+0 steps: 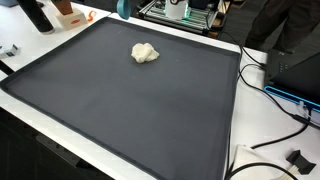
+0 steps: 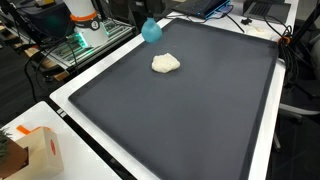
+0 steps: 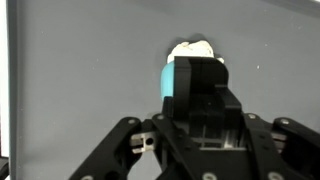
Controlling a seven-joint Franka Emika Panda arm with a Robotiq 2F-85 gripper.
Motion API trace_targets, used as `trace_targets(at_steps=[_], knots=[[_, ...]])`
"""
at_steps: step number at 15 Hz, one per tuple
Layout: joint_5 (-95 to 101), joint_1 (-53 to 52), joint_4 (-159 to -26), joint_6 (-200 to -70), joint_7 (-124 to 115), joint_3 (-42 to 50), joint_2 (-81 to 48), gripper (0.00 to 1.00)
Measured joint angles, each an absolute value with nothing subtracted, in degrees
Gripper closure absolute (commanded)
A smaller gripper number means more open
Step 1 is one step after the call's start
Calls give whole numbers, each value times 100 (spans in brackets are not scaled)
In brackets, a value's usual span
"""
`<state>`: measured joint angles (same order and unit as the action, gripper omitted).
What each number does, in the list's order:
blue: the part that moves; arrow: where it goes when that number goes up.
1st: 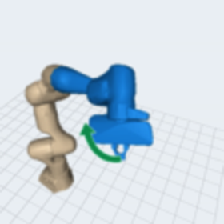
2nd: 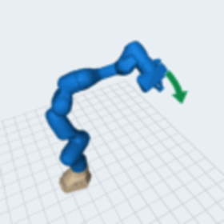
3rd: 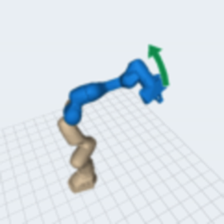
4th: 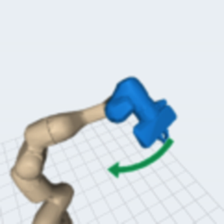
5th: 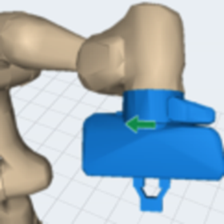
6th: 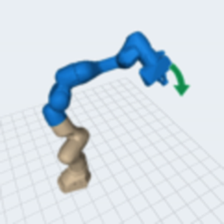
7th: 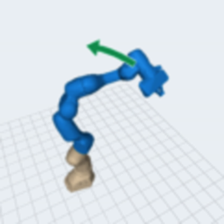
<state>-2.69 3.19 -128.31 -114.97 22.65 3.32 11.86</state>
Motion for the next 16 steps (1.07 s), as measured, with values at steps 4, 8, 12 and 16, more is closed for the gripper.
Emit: trace_targets(at_steps=[4, 8, 12, 16], knots=[[-356, 309, -12811, -11493, 2376, 362, 1160, 75], [-1340, 299, -12646, -11442, 3714, 771, 870, 75], [-2504, 391, -12410, -11040, 5159, 1120, 403, 75], [-3351, 640, -12108, -10234, 6118, 1195, -142, 75]])
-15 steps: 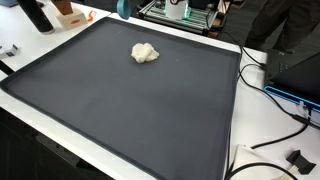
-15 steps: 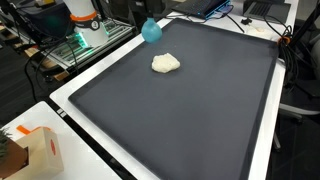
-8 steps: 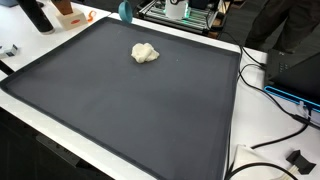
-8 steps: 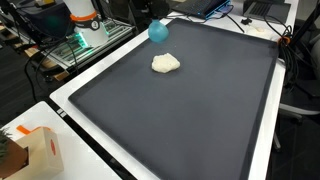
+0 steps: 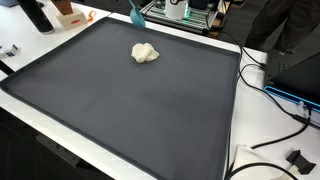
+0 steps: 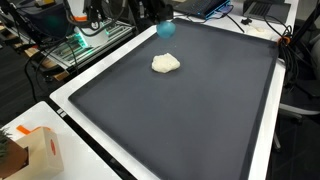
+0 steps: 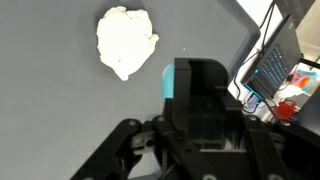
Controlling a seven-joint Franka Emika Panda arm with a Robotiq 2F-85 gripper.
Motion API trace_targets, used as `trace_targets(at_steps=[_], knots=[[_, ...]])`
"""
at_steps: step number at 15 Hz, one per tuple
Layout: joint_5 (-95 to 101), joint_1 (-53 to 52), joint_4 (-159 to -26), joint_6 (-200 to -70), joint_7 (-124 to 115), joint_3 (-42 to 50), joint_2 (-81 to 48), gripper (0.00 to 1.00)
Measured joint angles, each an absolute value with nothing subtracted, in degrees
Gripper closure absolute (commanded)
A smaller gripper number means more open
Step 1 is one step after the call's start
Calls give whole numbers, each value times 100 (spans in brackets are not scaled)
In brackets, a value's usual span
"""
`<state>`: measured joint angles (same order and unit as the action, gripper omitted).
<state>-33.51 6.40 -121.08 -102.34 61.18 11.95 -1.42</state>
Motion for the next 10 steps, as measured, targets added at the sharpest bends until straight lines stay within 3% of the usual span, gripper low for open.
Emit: trace_targets(at_steps=[10], knots=[[-4198, 1297, -11150, -8802, 6765, 1123, -1738, 75]])
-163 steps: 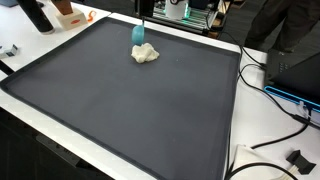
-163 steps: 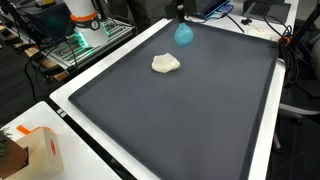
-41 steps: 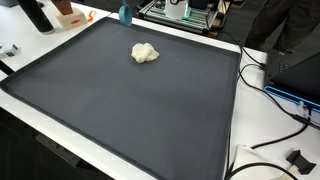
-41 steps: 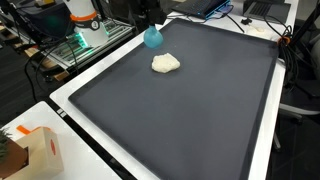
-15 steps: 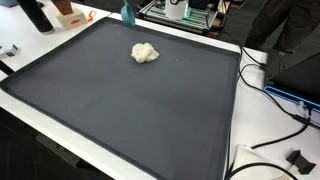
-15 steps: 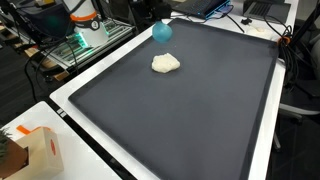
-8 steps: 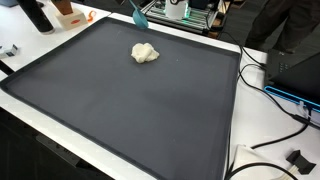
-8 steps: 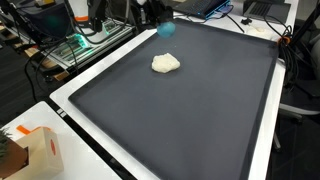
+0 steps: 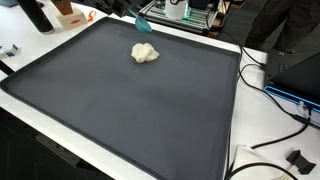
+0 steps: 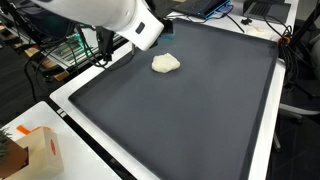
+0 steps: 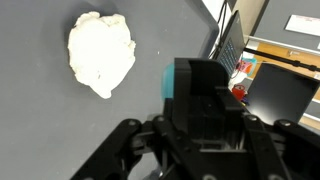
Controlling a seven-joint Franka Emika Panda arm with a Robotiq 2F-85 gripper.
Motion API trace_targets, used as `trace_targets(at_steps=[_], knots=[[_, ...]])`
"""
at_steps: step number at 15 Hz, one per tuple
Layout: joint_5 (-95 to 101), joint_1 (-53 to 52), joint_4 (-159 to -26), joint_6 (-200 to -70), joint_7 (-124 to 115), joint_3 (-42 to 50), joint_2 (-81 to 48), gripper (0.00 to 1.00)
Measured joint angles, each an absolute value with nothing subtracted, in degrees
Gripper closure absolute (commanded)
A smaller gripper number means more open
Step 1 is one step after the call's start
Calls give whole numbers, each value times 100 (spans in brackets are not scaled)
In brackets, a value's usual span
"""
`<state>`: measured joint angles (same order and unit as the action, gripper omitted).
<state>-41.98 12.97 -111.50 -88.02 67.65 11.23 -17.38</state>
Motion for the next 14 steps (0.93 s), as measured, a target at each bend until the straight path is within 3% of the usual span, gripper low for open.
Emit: trace_targets(at_steps=[14], knots=[[-4355, 1692, -9892, -8064, 6710, 781, -3436, 75]])
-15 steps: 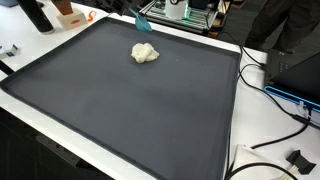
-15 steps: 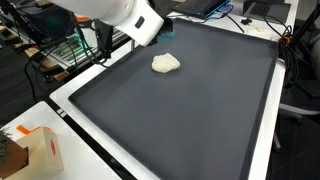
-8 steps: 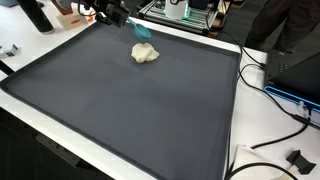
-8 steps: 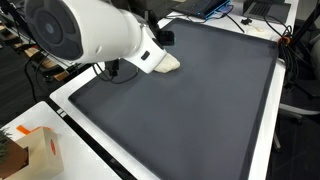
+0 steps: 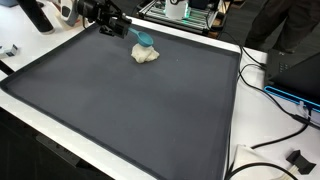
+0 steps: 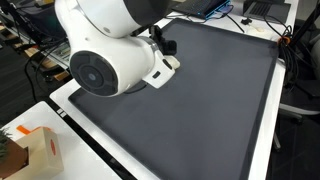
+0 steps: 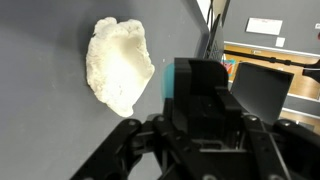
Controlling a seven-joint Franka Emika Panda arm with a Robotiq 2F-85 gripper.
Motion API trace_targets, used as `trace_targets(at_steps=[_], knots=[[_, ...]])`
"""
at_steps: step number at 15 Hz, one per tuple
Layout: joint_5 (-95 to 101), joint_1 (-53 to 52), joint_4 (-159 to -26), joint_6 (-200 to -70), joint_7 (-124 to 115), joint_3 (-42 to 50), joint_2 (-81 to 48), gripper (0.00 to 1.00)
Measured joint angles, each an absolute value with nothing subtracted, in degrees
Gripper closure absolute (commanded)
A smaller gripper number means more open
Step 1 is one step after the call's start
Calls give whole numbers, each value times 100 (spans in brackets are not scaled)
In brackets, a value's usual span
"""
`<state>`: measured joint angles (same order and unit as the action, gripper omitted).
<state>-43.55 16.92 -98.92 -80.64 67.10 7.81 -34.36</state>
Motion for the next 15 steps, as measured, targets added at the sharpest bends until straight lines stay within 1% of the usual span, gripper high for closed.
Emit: trace_targets(at_steps=[10, 15], knots=[[-4353, 1778, -9302, -7817, 6355, 670, -4173, 75], [-4286, 1768, -9130, -7818, 5939, 659, -4339, 75]])
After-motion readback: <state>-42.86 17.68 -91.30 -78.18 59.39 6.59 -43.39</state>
